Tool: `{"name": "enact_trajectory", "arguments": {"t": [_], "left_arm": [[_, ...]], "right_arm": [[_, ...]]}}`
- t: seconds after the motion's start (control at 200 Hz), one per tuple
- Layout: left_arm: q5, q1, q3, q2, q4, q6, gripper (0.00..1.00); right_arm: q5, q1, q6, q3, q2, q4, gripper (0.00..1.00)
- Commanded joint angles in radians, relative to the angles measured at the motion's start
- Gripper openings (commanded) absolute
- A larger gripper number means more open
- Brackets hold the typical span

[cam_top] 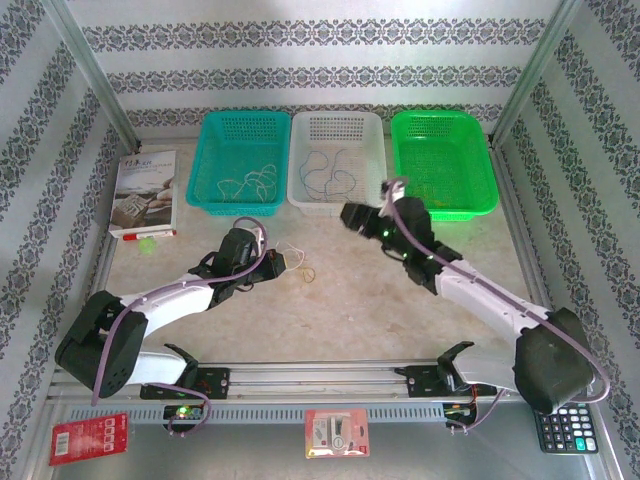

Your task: Untangle the cables

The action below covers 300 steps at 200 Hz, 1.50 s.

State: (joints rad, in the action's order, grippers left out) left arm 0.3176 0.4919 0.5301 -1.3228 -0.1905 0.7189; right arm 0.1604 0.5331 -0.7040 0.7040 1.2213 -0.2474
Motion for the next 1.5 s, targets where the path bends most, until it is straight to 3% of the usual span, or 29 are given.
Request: {"name": "enact_trajectory", "arguments": {"t": [0.0, 0.265, 0.63, 0.764, 0.909, 0.989, 1.494], "left_arm": [[-0.009, 0.013, -0.006, 0.029, 0.014, 0.013, 0.0], [0.039, 0.013, 0.055, 0.07, 0.072, -0.01, 0.0], [0.068, 0.013, 0.096, 0.101, 0.129, -0.026, 0.0], [0.105, 0.013, 0.114, 0.114, 0.122, -0.02, 0.0], [0.154, 0.013, 0.149, 0.148, 0.128, -0.003, 0.0], [0.178, 0.013, 0.172, 0.176, 0.125, 0.024, 0.0], [0.261, 0.013, 0.42, 0.21, 0.044, 0.16, 0.0]], "right_arm": [[0.061, 0.071, 0.037, -0.063, 0.039, -0.08, 0.63], [0.149, 0.181, 0.046, -0.036, 0.207, -0.218, 0.64], [0.182, 0.222, 0.021, 0.051, 0.353, -0.294, 0.55], [0.138, 0.217, 0.028, 0.049, 0.383, -0.31, 0.41], [0.103, 0.193, -0.001, 0.03, 0.419, -0.368, 0.14], [0.106, 0.186, -0.015, 0.025, 0.439, -0.393, 0.08], [0.087, 0.186, -0.073, -0.024, 0.51, -0.492, 0.16]]}}
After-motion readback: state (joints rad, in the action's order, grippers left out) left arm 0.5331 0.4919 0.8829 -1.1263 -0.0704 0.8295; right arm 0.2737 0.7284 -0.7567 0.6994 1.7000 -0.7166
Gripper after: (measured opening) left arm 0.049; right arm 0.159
